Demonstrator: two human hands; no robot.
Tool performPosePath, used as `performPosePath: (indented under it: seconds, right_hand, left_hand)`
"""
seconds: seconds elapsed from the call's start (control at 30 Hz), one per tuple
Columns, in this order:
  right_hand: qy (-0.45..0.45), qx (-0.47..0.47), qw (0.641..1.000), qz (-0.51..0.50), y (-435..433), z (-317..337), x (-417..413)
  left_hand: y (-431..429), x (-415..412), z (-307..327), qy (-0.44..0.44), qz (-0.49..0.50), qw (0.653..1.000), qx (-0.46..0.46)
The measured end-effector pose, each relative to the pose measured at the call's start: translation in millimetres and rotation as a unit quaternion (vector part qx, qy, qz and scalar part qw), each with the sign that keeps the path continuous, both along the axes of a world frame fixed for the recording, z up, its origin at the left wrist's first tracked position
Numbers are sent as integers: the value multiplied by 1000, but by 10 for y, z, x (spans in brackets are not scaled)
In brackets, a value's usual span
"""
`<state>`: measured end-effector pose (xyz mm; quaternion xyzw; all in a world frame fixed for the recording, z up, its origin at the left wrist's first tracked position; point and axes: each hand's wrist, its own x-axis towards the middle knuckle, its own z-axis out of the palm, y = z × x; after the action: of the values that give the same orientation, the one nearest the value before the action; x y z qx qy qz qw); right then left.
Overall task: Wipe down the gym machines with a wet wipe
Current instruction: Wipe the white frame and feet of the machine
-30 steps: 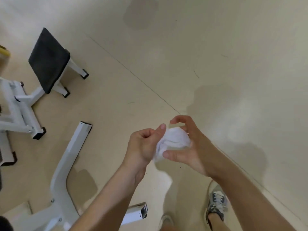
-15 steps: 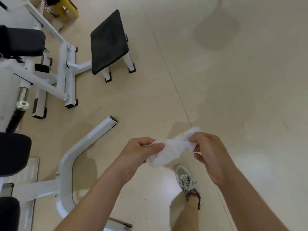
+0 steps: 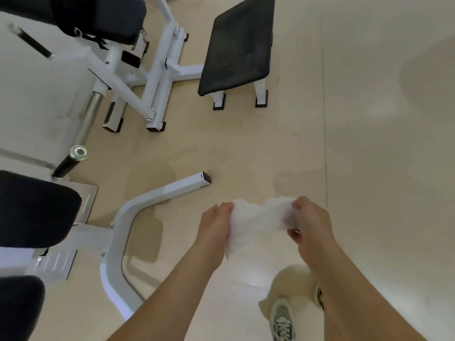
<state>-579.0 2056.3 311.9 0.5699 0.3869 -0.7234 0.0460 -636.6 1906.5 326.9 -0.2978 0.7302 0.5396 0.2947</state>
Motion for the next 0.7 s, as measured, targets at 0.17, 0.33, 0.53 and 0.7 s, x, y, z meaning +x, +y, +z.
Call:
performPosePath:
  seconds: [0.17, 0.33, 0.53, 0.7]
  right_hand:
    - [71, 29, 989, 128, 223, -387, -820]
    - [137, 89, 924, 346, 79, -681, -1301]
    - [99, 200, 824, 521, -694, -1409, -1938]
    - [79, 155, 841, 512, -1549, -2524, -2490]
  left_hand:
    - [21, -680, -446, 110, -2, 989, -98]
    - [-431, -1326, -806, 182, -65, 961, -197]
    - [-1165, -2325, -1494, 193, -208, 931, -230]
    - [-1780, -3182, -2630, 155, -337, 890, -264]
